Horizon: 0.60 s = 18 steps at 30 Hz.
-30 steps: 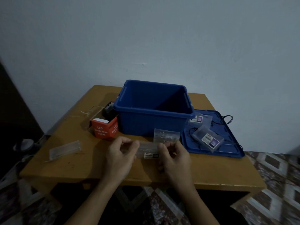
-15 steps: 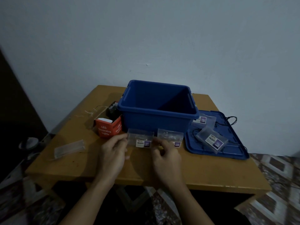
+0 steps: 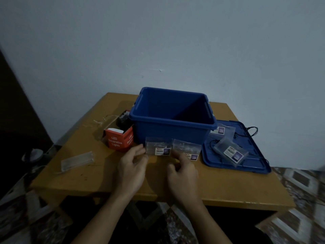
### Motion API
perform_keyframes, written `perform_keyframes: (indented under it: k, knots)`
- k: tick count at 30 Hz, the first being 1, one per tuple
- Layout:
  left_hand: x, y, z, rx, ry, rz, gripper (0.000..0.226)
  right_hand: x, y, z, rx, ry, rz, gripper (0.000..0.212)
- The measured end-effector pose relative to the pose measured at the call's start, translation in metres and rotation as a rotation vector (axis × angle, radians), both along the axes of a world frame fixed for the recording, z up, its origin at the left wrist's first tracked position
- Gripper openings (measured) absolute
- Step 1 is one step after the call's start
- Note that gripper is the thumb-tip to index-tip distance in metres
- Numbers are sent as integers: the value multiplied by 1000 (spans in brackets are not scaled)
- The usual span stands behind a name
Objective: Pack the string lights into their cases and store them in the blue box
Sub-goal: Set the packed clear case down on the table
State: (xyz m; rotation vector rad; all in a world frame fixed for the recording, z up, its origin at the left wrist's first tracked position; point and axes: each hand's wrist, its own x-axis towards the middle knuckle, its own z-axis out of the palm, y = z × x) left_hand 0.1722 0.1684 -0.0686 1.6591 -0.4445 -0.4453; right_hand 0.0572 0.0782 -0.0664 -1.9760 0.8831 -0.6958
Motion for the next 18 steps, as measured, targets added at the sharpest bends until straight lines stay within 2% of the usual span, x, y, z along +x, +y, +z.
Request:
perform_keyframes:
  k: [8,11,15,18]
  knots:
    - [3,4,-3,95,-57,5,28,-1,-3,-2,30,19,4,36]
    - [7,10,-3,124,-39,-25,20,-1,-4,-5,-9,25,3,26]
    - [10,23,5,139,-8,-97,16,2,1,-5,-58,23,31,22]
    - [16,44,15,162,-107,-86,13,6,11,-3,-150,37,123,25]
